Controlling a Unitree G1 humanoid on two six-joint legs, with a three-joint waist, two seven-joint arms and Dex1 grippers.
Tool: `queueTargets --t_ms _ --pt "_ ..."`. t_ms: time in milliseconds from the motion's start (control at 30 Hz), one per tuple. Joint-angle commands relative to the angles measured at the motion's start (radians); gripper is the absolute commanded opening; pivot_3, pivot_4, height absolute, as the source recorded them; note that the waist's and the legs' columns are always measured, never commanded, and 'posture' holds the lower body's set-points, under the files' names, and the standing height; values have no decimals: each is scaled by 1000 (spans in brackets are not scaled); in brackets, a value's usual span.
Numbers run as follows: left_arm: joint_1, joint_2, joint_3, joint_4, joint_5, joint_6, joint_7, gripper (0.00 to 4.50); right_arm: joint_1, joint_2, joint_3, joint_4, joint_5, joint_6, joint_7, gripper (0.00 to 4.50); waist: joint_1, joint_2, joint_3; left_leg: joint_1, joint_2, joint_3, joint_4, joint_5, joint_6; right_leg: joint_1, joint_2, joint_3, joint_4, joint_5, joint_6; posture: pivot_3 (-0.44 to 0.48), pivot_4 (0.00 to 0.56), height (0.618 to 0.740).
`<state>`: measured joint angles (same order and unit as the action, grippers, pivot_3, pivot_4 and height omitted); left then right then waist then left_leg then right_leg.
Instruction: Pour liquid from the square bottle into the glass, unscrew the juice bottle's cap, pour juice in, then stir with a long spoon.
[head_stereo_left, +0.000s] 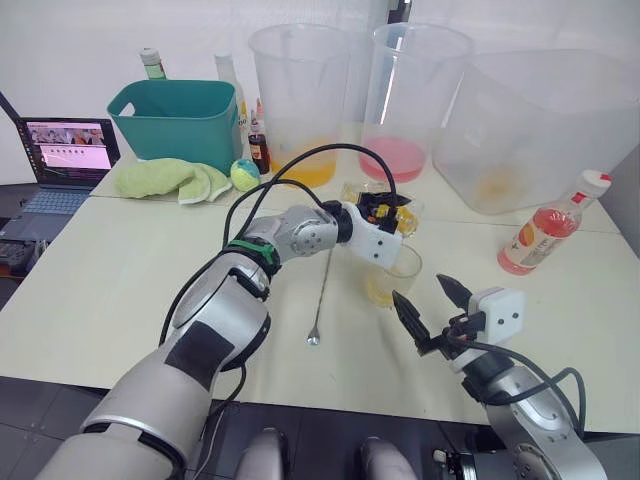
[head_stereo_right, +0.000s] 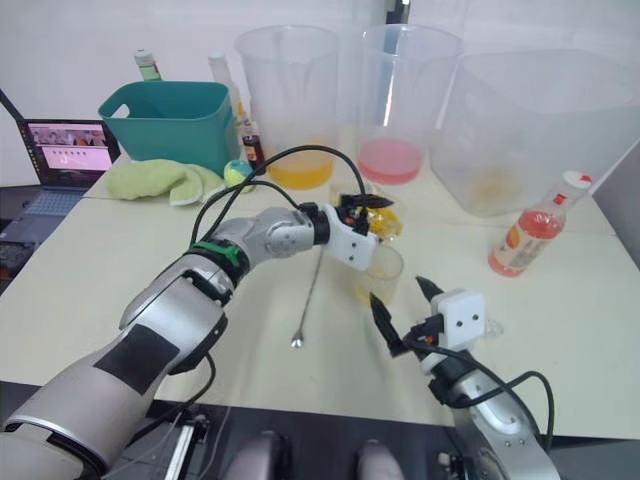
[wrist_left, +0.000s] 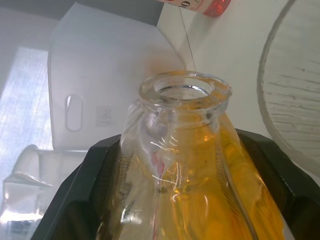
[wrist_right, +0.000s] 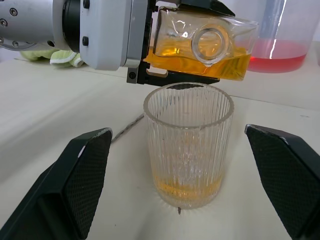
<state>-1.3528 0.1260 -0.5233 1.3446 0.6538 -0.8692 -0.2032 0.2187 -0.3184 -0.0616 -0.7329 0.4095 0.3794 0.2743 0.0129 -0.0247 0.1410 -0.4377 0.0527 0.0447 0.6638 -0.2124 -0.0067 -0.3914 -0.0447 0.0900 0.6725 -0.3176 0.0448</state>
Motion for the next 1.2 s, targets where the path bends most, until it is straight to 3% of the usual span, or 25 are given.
queueTargets --t_ms 33,367,533,867,1000,1200 --pt "-25 -11 133 -47 -164 24 -97 2816 -19 5 -40 -14 22 -20 3 4500 0 0 0 0 0 0 0 0 0 0 0 0 0 0 0 0 150 730" --pt "21 15 384 -132 -463 191 -387 2816 -130 -53 -87 51 81 -6 93 4500 -3 0 0 0 0 -1 1 1 1 0 0 -1 3 0 0 0 150 730" --pt "123 95 499 -370 -615 400 -467 2816 -236 -155 -133 97 228 46 239 4500 -18 0 0 0 0 -2 3 1 1 -1 0 -1 6 0 0 0 150 730" --pt "496 166 607 -1146 -745 1012 -330 2816 -413 -402 -140 231 431 173 571 4500 -16 0 0 -1 0 -10 5 1 1 2 0 -6 10 0 0 0 150 730" --pt "607 162 626 -1331 -759 1164 -261 2816 -466 -434 -103 312 390 145 676 4500 -9 0 0 -3 0 -13 10 1 2 2 0 -7 10 0 0 0 150 730" --pt "737 129 655 -1477 -779 1277 -153 2816 -487 -443 -75 382 322 91 769 4500 0 0 0 -3 0 -13 13 1 2 2 0 -8 9 0 0 0 150 730"
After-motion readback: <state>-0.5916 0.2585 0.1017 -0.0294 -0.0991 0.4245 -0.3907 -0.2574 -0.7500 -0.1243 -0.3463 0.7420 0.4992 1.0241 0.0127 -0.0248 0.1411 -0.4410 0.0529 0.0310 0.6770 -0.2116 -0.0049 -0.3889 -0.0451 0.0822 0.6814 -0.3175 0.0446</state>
